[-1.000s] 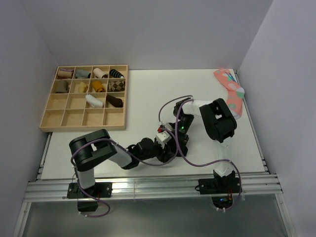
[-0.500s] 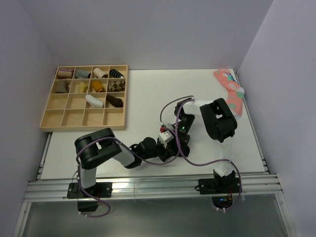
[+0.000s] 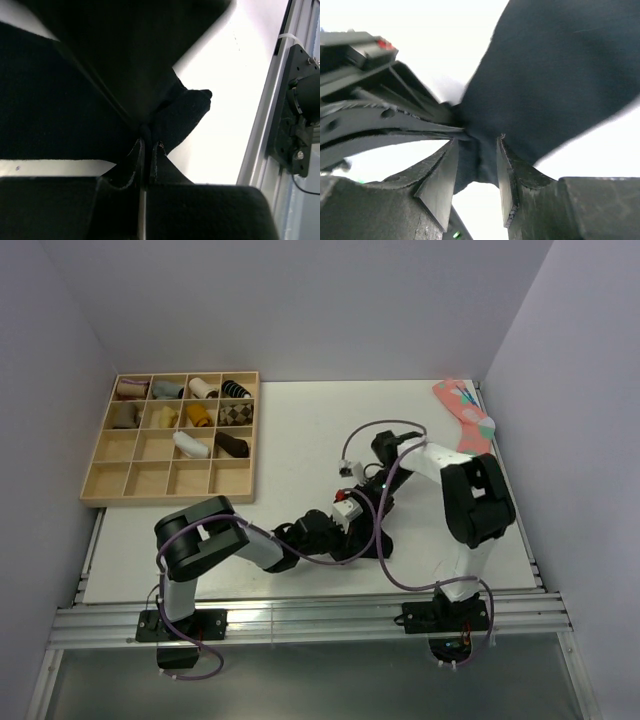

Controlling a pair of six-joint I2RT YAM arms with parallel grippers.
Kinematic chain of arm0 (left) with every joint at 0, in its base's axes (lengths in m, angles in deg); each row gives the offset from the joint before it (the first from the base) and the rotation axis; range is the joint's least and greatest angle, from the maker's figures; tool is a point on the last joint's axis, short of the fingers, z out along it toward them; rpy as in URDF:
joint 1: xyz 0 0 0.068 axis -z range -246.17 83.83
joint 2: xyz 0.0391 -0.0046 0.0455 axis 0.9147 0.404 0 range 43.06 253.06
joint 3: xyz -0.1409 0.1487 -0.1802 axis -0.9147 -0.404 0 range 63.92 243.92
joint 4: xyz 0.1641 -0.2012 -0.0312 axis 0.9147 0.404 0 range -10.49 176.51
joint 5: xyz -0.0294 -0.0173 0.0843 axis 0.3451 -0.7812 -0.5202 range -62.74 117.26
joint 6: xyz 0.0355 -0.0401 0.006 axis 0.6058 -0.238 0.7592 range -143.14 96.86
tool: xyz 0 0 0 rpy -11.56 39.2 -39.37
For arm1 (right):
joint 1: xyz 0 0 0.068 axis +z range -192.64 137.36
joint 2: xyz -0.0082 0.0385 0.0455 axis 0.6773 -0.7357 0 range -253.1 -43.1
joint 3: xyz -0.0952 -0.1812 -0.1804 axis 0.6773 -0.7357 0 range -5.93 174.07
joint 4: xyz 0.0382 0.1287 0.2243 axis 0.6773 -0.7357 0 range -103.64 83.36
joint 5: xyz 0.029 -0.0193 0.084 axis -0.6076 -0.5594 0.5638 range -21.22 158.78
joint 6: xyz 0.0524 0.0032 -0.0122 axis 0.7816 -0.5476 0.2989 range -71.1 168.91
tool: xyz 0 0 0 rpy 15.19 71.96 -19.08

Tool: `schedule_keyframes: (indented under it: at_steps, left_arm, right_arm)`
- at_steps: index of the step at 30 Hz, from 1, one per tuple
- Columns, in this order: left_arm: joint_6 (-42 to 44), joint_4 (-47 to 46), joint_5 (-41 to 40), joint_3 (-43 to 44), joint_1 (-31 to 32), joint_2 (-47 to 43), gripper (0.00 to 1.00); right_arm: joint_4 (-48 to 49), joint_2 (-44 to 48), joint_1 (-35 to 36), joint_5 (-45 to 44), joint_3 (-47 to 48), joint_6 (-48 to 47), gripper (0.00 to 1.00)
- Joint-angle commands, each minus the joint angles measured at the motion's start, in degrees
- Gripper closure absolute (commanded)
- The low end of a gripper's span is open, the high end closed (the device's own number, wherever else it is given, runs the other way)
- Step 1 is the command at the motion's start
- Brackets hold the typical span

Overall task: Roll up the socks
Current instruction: Roll the sock at the center of the board.

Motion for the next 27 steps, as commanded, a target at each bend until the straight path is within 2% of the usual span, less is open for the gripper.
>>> schedule_keyframes:
  at_steps: [1,6,11,17,22,27]
  left_arm:
    - [-2.08,12.16,1.91,1.27,0.30,1.95,1.00]
    - [-5.94,16.47,3.84,3.03,-2.16,2.30,1.00]
    - [-8.50,22.00,8.06,6.54,-5.40,3.18,1.00]
    - [-10.35,30.43,12.98,12.52,-7.52,4.76,1.00]
    - [-10.44,39.05,14.04,19.02,-8.58,6.08,1.00]
    - [-10.08,46.17,15.88,24.29,-8.84,7.66,1.00]
  right_arm:
    - [6.96,6.92,-5.05,1.07,0.17,3.43,0.56]
    - [9.00,13.17,-9.98,0.72,-1.76,1.34,0.55]
    - [9.70,19.24,-13.93,0.46,-6.06,-6.57,0.56]
    - [10.58,26.88,-15.00,0.28,-13.36,-18.70,0.57]
    - [9.26,33.56,-15.09,1.42,-18.37,-28.62,0.55]
    - [5.68,37.43,-15.09,3.88,-20.84,-34.52,0.51]
